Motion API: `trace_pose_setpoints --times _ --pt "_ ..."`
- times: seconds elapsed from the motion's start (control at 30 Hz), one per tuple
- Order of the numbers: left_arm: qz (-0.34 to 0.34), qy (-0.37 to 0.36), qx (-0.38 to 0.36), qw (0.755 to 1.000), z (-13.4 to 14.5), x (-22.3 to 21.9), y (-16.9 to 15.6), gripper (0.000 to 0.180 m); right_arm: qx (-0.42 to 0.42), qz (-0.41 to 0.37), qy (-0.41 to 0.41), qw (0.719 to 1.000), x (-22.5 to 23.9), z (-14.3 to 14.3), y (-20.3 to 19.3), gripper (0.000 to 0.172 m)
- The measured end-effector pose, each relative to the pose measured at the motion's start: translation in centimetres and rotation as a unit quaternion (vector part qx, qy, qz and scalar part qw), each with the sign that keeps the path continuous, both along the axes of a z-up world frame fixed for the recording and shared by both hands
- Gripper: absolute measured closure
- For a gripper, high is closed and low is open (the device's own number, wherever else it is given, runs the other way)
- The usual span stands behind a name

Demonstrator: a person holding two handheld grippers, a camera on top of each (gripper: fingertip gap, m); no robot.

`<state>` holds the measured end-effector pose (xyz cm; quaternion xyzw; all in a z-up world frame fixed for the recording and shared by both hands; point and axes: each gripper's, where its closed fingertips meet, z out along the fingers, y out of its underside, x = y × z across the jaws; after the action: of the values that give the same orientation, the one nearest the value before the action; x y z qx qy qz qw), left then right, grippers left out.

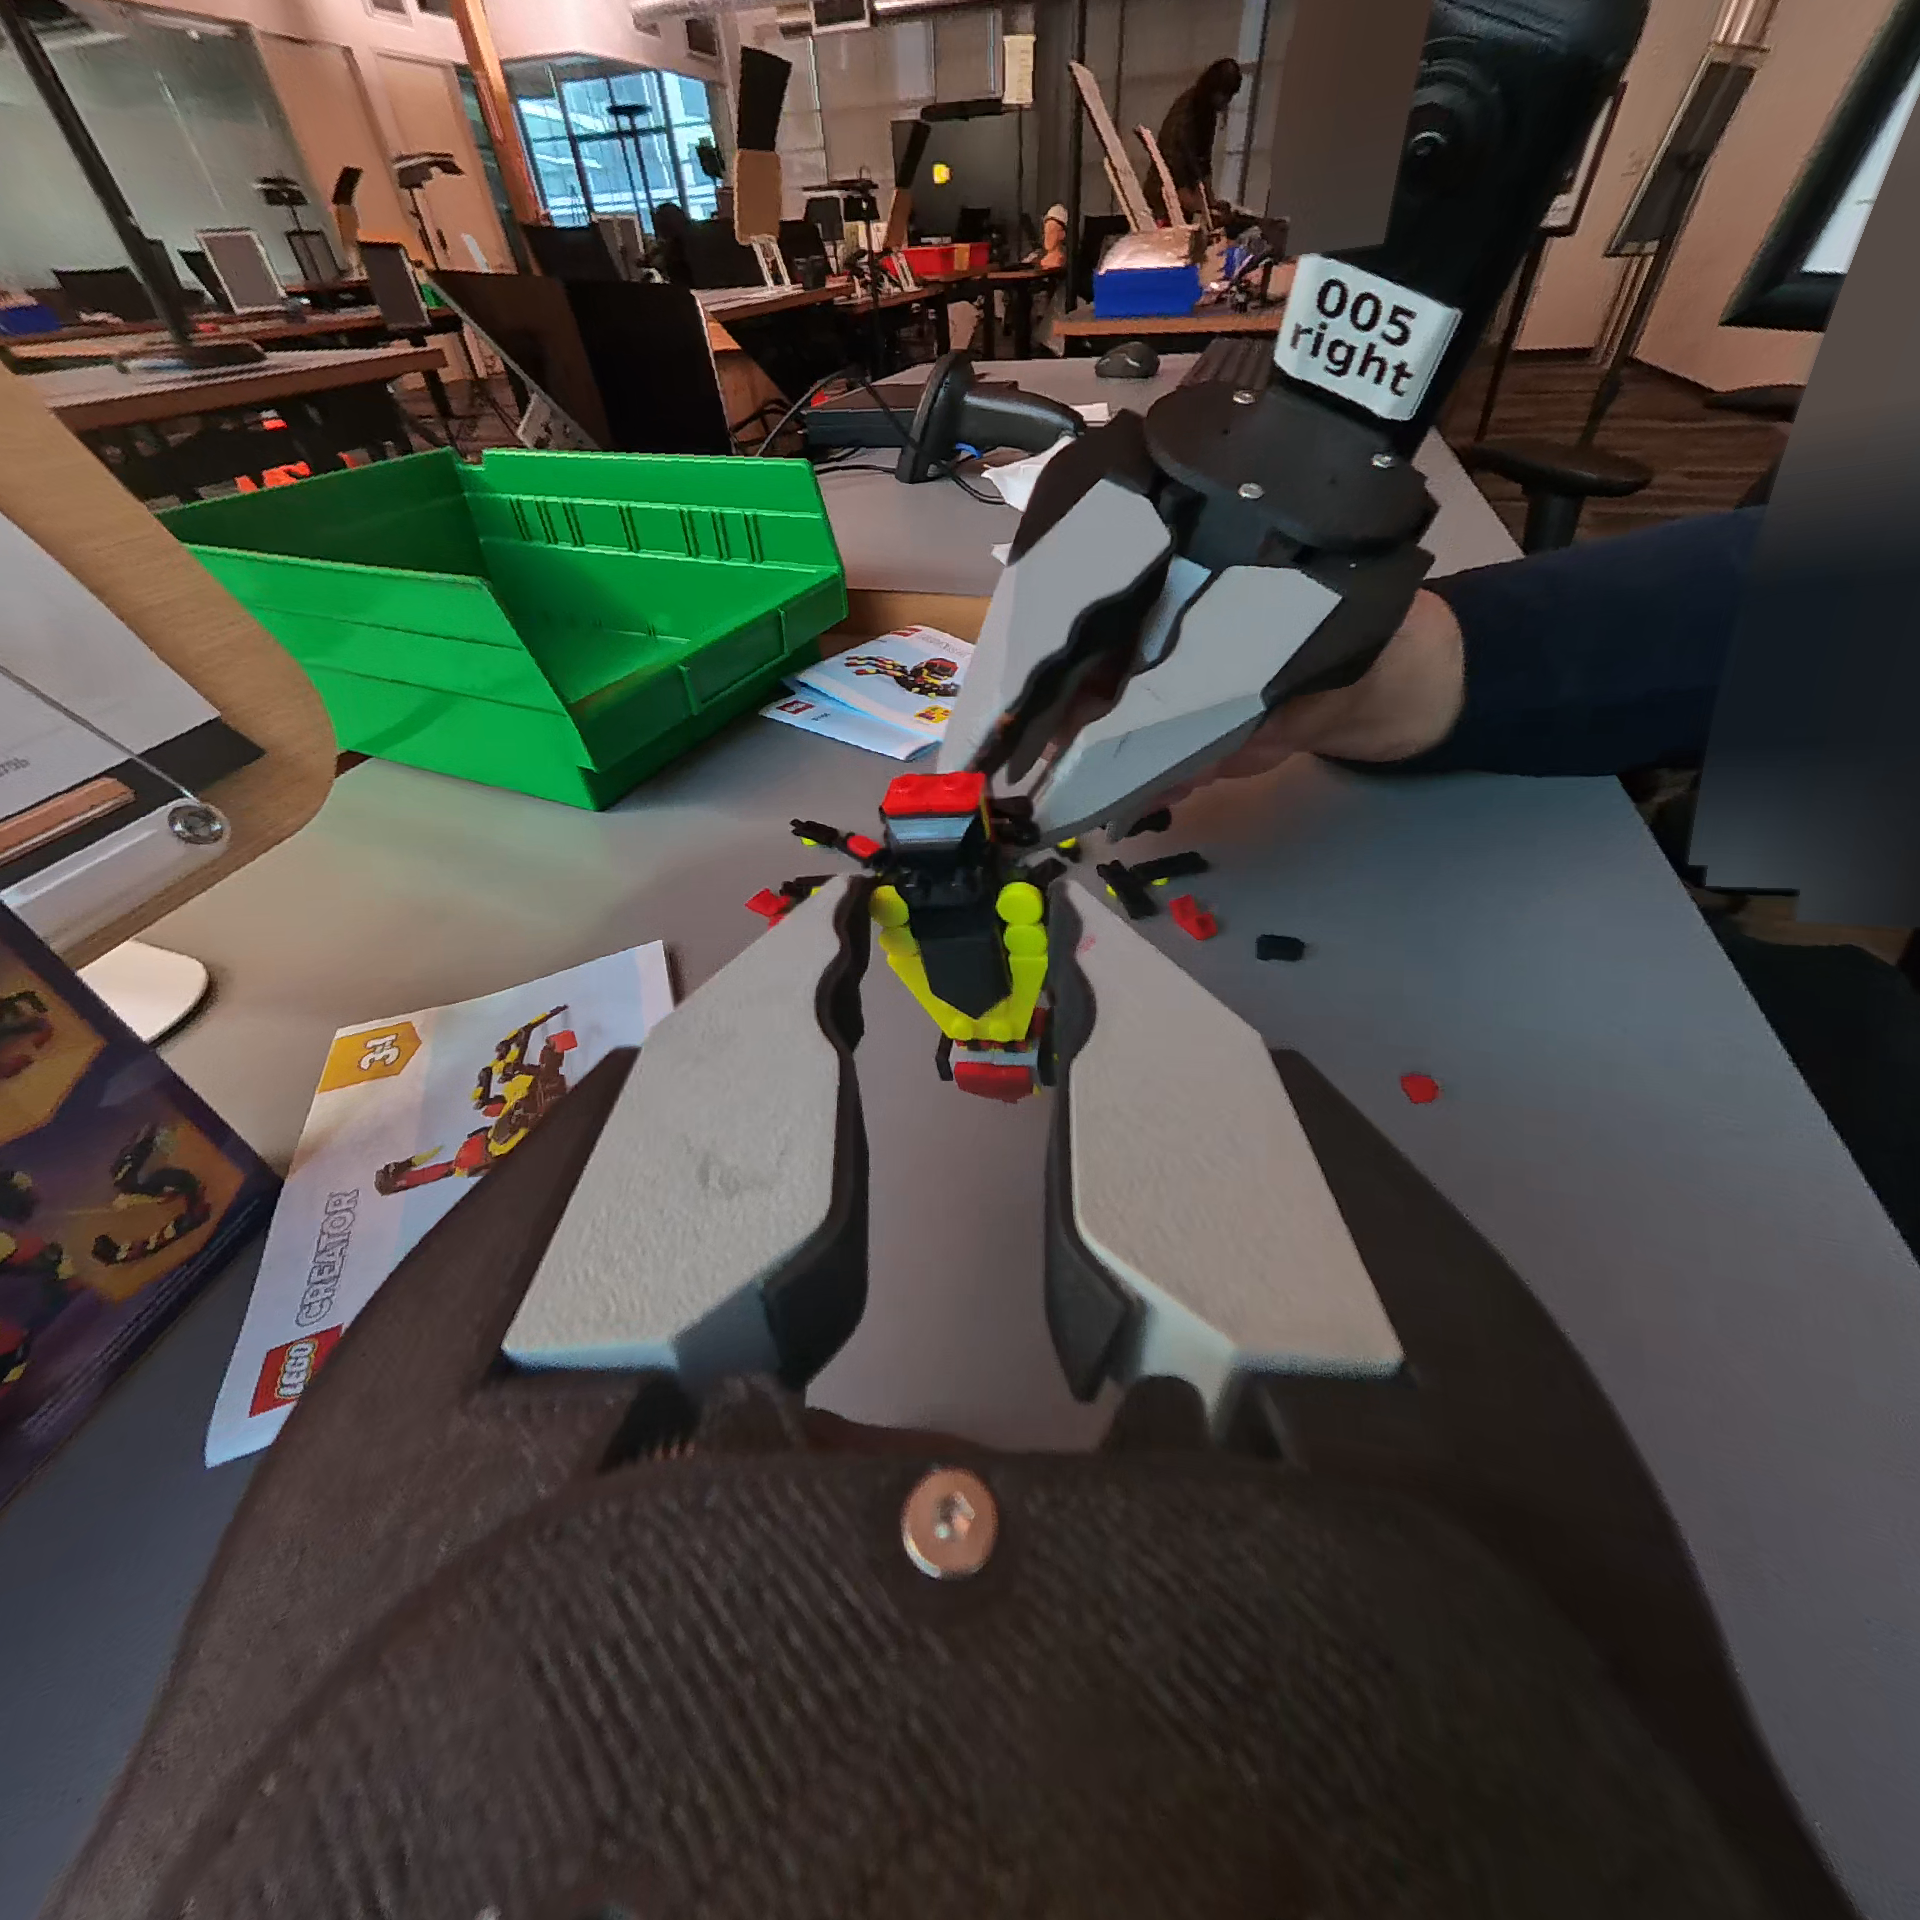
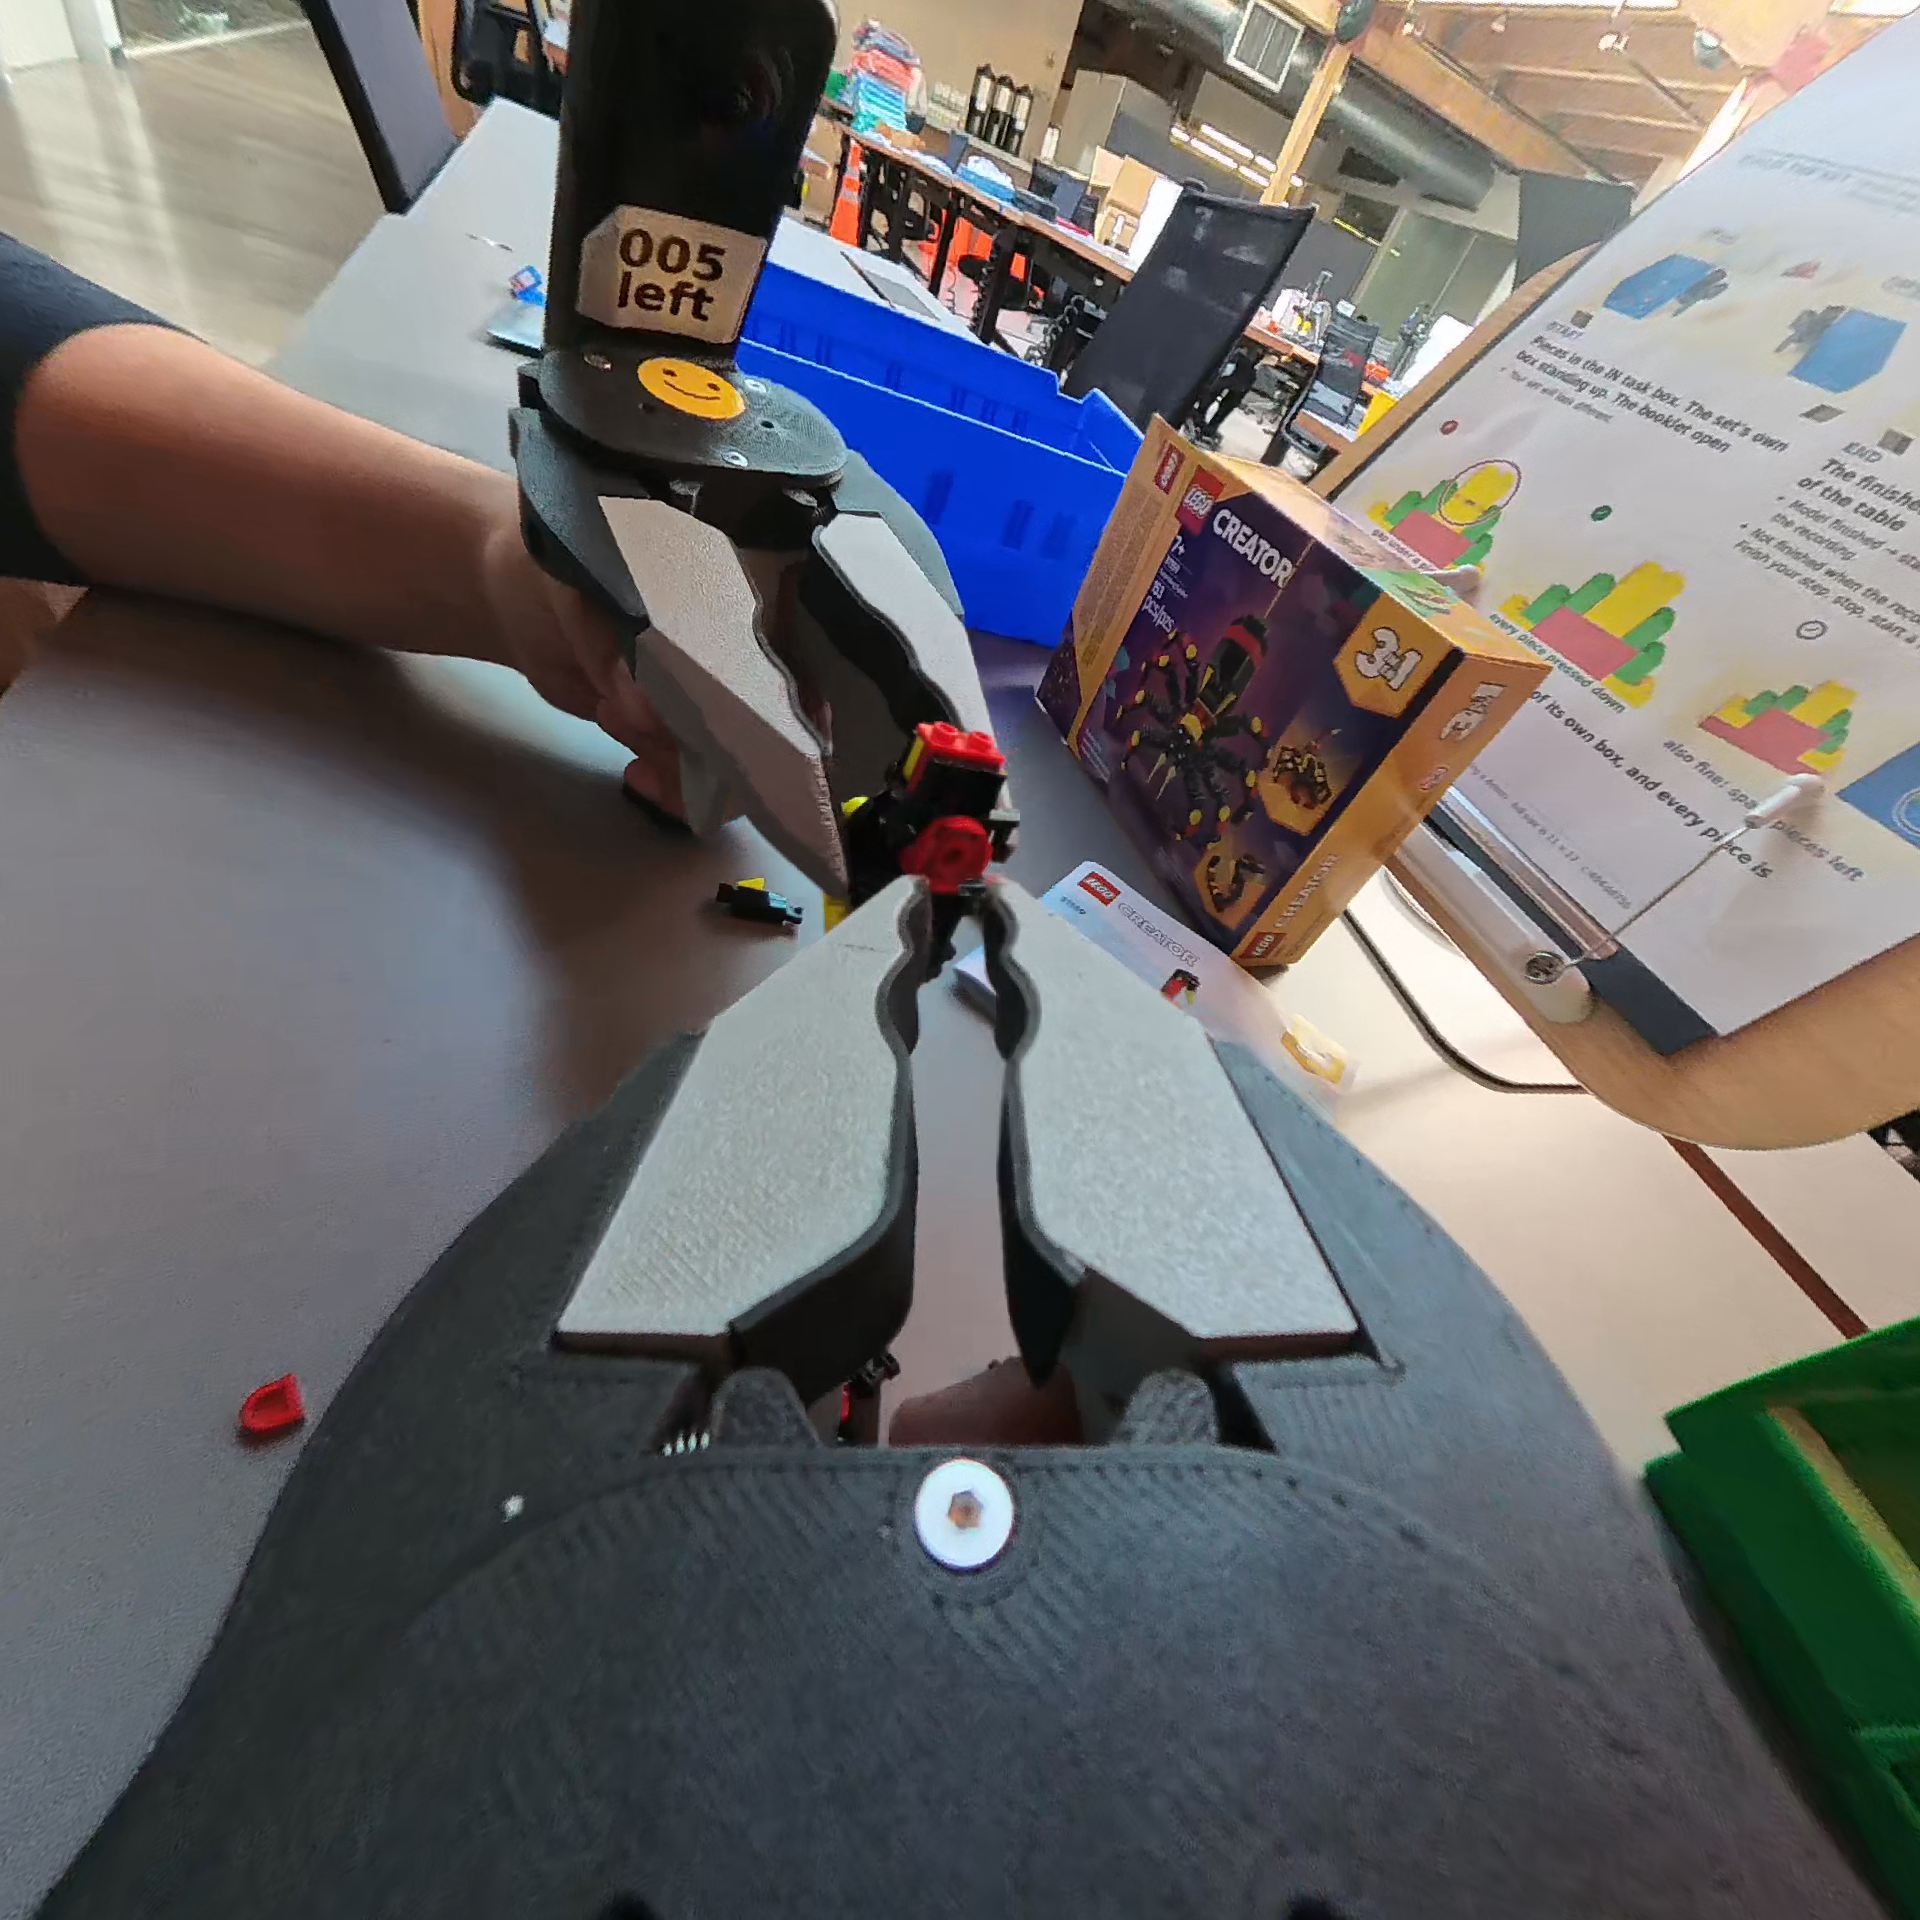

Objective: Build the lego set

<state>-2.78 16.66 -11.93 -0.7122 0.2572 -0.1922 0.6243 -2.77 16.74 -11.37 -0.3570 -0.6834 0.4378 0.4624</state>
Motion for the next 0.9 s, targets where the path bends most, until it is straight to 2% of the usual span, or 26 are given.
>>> trace_pose_setpoints --times 0.07,0.23,0.63,0.9 --pt "-0.004 0.005 0.005 1.000 0.0 0.2 -0.1 0.148 -0.004 0.007 0.004 1.000 0.1 0.1 -0.2 0.168" --pt "-0.017 0.013 0.010 1.000 0.0 0.6 -0.4 0.148 -0.026 0.026 0.017 0.999 0.5 0.9 -0.7 0.164" --pt "-0.035 0.056 0.022 0.998 -0.5 1.7 -0.9 0.148 -0.028 0.069 0.016 0.997 1.2 0.7 -1.7 0.166" --pt "-0.026 0.097 0.043 0.994 -0.8 2.0 -0.9 0.149 -0.076 0.089 -0.006 0.993 1.3 0.4 -1.7 0.162"
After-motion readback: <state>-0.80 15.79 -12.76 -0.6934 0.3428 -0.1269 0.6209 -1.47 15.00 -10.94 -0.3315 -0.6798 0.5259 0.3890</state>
